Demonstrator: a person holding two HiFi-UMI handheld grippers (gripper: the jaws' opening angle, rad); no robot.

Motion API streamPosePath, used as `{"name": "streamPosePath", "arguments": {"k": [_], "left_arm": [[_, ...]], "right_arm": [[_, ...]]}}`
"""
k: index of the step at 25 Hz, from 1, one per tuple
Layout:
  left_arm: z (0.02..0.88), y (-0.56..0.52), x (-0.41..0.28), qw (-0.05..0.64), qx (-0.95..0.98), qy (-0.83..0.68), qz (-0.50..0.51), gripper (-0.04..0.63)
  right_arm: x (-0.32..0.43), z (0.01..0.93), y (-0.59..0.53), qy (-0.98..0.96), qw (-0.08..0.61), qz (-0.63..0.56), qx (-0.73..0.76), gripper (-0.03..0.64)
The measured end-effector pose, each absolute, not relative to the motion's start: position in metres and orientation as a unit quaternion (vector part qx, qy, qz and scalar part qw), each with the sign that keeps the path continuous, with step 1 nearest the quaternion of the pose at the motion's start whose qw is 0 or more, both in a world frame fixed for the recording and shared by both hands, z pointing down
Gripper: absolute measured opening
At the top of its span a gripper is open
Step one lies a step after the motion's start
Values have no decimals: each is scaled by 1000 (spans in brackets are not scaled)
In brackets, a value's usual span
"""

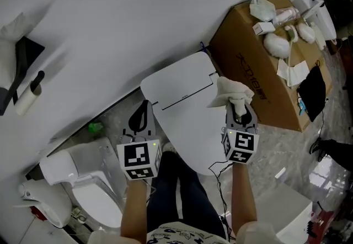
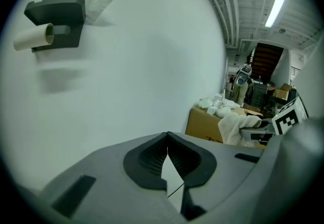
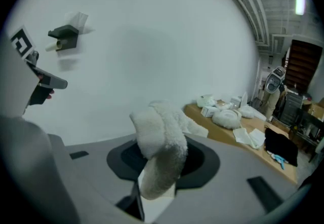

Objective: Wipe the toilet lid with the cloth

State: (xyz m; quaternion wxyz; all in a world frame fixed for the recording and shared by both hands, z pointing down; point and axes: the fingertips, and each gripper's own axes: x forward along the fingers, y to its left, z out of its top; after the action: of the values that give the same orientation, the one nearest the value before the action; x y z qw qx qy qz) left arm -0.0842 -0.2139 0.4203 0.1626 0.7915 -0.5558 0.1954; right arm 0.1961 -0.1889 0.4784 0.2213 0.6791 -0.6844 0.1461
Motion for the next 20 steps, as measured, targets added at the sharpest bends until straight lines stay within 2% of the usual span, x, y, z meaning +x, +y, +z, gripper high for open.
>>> {"name": "streamPosePath", "arguments": {"k": [20], "left_arm": [[511, -223, -84, 183, 778, -557, 229, 8]], "right_arm": [[271, 658, -233, -656, 350, 179, 644, 129]]}}
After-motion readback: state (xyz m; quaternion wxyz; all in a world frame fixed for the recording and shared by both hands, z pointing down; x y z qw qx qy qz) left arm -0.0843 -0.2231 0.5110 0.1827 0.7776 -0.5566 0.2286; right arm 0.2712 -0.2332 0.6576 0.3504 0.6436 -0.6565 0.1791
